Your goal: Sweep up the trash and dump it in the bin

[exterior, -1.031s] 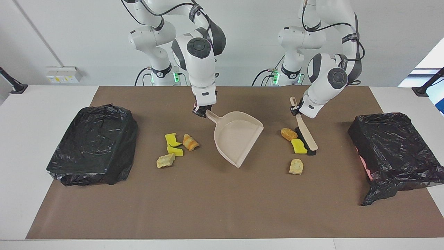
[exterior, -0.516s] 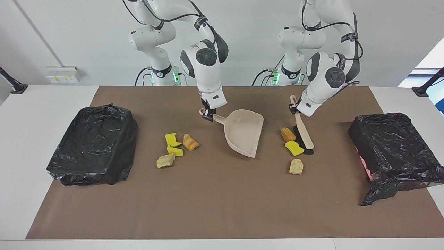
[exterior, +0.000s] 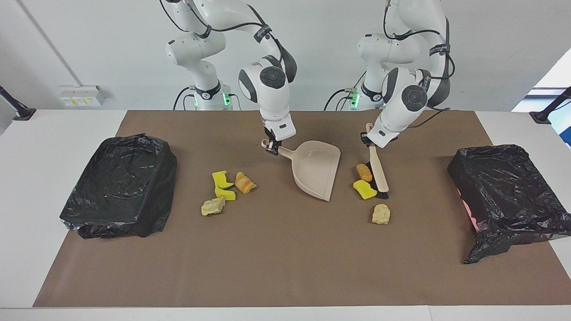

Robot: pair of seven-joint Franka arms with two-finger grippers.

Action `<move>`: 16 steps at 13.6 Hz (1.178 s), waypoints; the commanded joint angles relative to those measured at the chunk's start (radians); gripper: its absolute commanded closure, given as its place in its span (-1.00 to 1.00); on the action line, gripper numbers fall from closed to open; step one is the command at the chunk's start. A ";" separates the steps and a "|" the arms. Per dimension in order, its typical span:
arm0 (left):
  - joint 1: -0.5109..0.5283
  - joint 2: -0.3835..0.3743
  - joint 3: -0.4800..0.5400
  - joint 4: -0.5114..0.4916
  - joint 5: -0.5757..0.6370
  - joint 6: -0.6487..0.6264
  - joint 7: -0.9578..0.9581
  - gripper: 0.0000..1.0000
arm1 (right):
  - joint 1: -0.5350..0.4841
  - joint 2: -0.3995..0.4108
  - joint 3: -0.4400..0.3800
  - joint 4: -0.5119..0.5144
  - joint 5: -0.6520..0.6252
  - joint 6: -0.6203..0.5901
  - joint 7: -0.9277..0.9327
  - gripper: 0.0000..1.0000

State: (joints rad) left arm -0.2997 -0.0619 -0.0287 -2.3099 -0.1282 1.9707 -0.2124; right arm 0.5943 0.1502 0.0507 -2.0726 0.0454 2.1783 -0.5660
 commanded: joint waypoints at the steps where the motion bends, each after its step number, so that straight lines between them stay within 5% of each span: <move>1: -0.083 -0.006 0.009 -0.017 -0.062 0.027 -0.004 1.00 | 0.002 0.008 -0.002 -0.006 -0.009 0.026 0.028 1.00; 7: -0.248 -0.015 0.007 0.029 -0.096 -0.039 -0.071 1.00 | 0.002 0.009 -0.002 -0.006 -0.009 0.024 0.031 1.00; 13: -0.158 -0.004 0.018 0.145 0.001 -0.154 -0.045 1.00 | 0.002 0.009 -0.002 -0.004 -0.009 0.023 0.031 1.00; 16: -0.046 0.080 0.018 0.260 0.090 -0.124 0.086 1.00 | 0.002 0.009 -0.002 -0.004 -0.009 0.023 0.032 1.00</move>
State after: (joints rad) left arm -0.4119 -0.0548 -0.0066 -2.1560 -0.0884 1.8557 -0.2042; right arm 0.6002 0.1581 0.0486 -2.0723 0.0450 2.1855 -0.5513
